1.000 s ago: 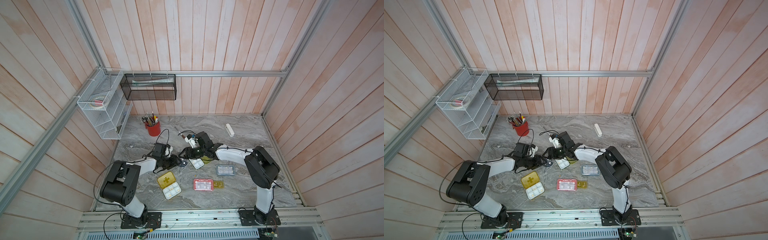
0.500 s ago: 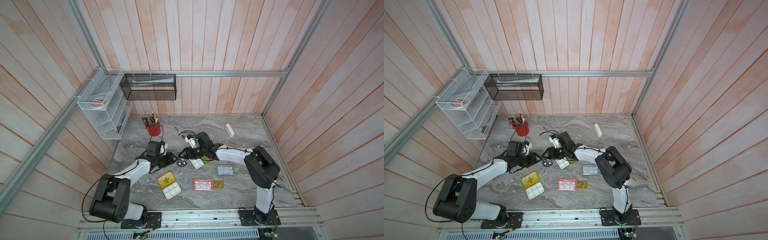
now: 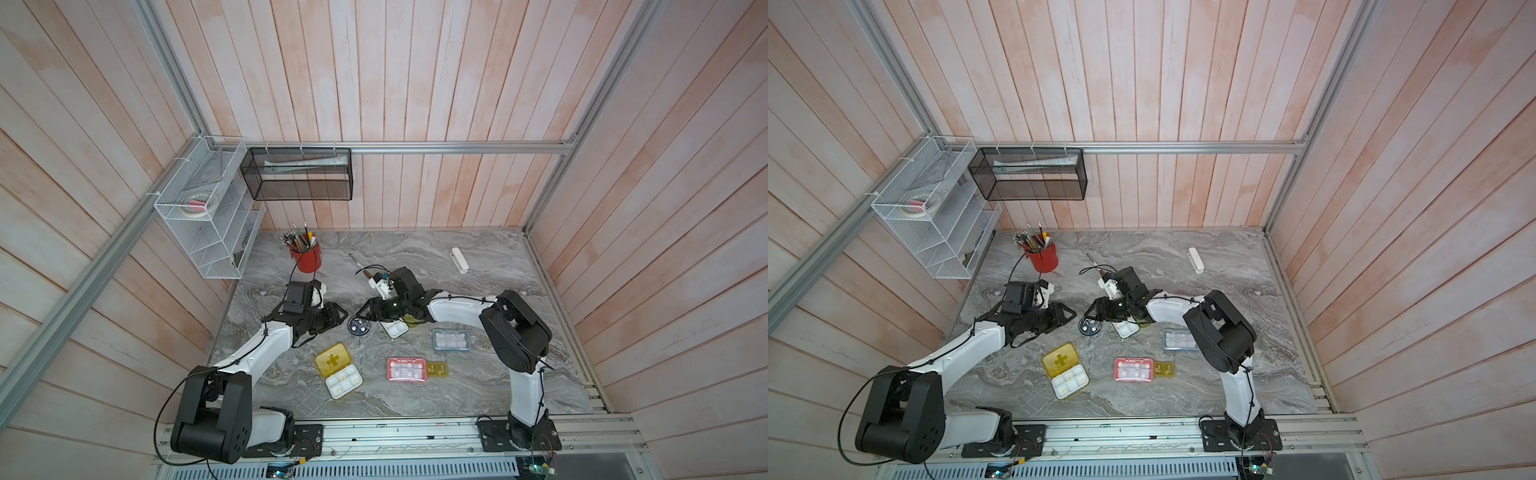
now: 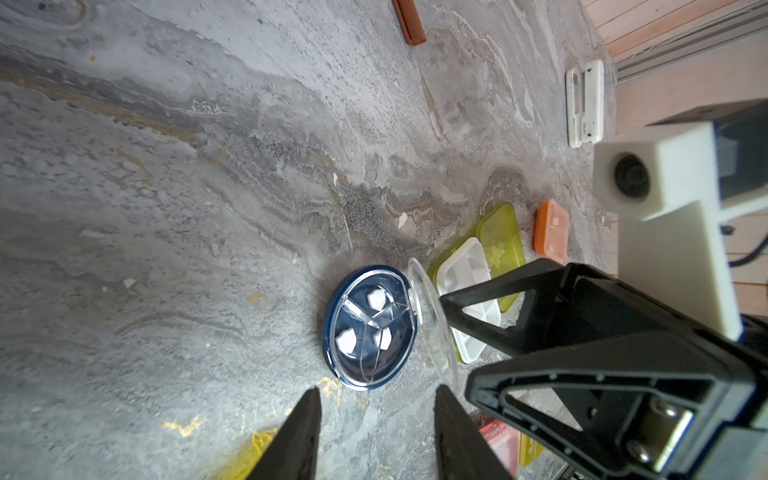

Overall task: Close pillboxes
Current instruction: Close the lid on the pillbox.

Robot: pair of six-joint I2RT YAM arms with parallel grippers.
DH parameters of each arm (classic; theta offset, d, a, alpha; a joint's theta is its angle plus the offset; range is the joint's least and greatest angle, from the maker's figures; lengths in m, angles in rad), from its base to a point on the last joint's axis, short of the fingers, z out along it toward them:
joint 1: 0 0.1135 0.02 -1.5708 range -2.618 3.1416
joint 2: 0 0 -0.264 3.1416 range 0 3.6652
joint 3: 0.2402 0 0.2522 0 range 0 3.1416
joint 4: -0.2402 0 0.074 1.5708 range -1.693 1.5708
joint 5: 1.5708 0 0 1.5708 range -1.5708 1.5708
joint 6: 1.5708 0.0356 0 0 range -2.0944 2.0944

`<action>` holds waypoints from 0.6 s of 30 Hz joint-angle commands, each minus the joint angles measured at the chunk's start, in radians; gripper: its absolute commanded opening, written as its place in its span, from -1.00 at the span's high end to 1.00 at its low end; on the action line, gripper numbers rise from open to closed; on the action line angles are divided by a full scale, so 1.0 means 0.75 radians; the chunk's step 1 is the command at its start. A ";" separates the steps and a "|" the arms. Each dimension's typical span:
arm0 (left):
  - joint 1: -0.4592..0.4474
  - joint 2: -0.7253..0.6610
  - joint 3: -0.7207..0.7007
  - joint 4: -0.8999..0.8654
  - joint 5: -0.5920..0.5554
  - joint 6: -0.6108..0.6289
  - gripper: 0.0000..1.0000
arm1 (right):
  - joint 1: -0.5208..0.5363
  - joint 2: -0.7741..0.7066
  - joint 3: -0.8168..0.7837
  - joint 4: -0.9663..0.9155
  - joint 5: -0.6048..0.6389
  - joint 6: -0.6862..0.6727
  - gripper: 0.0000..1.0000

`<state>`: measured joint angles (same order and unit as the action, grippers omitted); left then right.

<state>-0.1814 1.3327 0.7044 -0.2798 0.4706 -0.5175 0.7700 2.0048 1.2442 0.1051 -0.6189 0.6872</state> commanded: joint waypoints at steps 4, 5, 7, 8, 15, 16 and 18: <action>0.009 0.073 -0.045 0.099 0.052 -0.011 0.09 | 0.035 -0.058 0.054 -0.088 0.074 -0.054 -0.14; 0.008 0.092 -0.056 0.127 0.064 -0.019 0.10 | 0.044 -0.066 0.067 -0.102 0.077 -0.061 -0.13; 0.009 0.126 -0.068 0.168 0.078 -0.033 0.10 | 0.062 -0.069 0.086 -0.116 0.070 -0.065 -0.10; 0.008 0.141 -0.073 0.185 0.080 -0.037 0.10 | 0.072 -0.066 0.095 -0.121 0.065 -0.066 -0.08; 0.009 0.177 -0.084 0.214 0.082 -0.034 0.11 | 0.082 -0.024 0.094 -0.081 0.038 -0.036 0.16; 0.009 0.181 -0.085 0.210 0.078 -0.029 0.12 | 0.082 -0.016 0.092 -0.069 0.028 -0.029 0.23; 0.007 0.192 -0.088 0.207 0.076 -0.019 0.14 | 0.083 -0.002 0.093 -0.046 0.014 -0.012 0.31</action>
<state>-0.1810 1.4620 0.6510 -0.1474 0.5194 -0.5438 0.8307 1.9892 1.3052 0.0505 -0.5884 0.6674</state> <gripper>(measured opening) 0.431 0.356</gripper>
